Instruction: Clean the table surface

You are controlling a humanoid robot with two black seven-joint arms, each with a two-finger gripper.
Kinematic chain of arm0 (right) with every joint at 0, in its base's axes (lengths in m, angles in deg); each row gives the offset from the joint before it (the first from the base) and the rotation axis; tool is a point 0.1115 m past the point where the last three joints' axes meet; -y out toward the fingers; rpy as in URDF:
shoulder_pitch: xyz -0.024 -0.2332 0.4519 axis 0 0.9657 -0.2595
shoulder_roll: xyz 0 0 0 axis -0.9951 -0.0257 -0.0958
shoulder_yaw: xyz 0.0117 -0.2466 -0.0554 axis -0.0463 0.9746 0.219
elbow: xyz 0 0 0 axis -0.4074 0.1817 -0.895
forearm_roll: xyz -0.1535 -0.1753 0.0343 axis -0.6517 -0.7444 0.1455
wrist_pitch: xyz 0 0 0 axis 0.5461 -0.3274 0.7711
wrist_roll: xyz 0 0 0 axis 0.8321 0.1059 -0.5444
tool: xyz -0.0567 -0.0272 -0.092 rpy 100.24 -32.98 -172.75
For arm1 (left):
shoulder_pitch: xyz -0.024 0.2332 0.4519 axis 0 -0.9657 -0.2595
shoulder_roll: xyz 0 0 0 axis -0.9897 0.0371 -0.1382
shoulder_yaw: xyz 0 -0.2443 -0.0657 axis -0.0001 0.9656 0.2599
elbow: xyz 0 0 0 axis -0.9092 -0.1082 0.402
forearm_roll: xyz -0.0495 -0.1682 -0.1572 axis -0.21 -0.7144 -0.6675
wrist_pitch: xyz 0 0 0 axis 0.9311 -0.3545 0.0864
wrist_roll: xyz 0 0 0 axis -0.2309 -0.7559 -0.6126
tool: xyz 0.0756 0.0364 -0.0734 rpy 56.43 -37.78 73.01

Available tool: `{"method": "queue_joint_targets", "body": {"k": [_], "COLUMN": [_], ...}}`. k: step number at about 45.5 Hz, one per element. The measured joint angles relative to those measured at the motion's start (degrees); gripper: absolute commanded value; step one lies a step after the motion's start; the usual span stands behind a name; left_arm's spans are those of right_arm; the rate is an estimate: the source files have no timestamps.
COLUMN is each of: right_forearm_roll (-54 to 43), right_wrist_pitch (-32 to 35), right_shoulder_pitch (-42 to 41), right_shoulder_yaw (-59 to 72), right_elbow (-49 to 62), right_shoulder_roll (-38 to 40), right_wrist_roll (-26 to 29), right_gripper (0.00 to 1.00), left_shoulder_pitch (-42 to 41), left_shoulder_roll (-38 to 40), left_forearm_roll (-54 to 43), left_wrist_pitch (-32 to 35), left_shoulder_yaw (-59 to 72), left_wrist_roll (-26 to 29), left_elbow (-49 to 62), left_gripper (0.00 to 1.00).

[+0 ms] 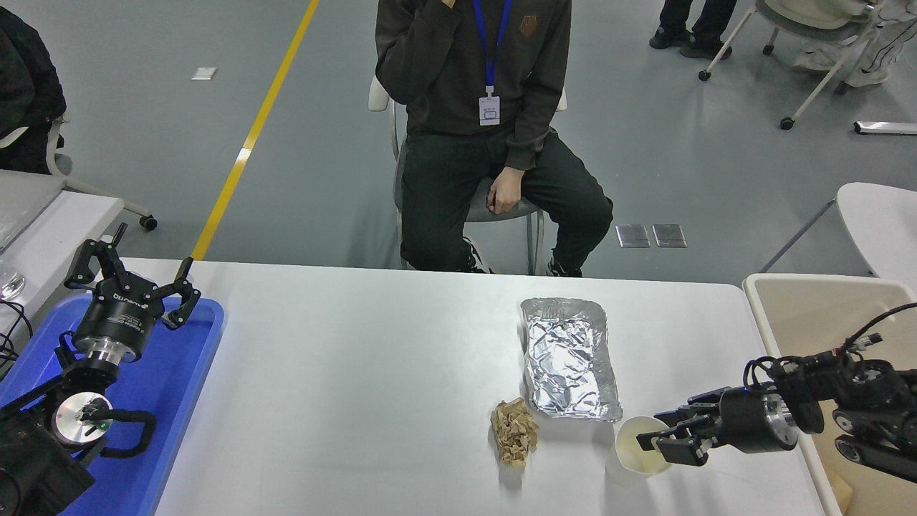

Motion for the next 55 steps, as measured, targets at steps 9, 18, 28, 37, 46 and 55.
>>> {"method": "queue_joint_targets", "body": {"k": [9,18,28,37,46,55], "right_forearm_roll": [0.0,0.0,0.03,0.29,0.71,0.53], "right_wrist_pitch": [-0.04,-0.05,-0.06,-0.07,0.15,1.12], "right_shoulder_pitch": [0.12,0.19,0.04,-0.58,-2.7,-5.25], "right_shoulder_yaw": [0.06,0.08,0.05,-0.63,-1.1,-1.08], "right_elbow": [0.89,1.59,1.93,1.78,0.7,-3.06], "right_shoulder_roll": [-0.11,-0.16,-0.16,0.05,1.93,5.38], "right_wrist_roll": [-0.13,-0.18,-0.25,-1.09,-3.35,-6.32], "right_gripper": [0.0,0.0,0.0,0.0,0.0,0.0], "left_shoulder_pitch": [0.0,0.0,0.0,0.0,0.0,0.01], "left_shoulder_roll": [0.0,0.0,0.0,0.0,0.0,0.0], "left_forearm_roll": [0.0,0.0,0.0,0.0,0.0,0.0], "left_wrist_pitch": [0.0,0.0,0.0,0.0,0.0,0.0], "left_shoulder_yaw": [0.0,0.0,0.0,0.0,0.0,0.0], "left_wrist_roll": [0.0,0.0,0.0,0.0,0.0,0.0], "left_elbow": [0.0,0.0,0.0,0.01,0.02,0.01], "left_gripper": [1.0,1.0,1.0,1.0,1.0,1.0]}}
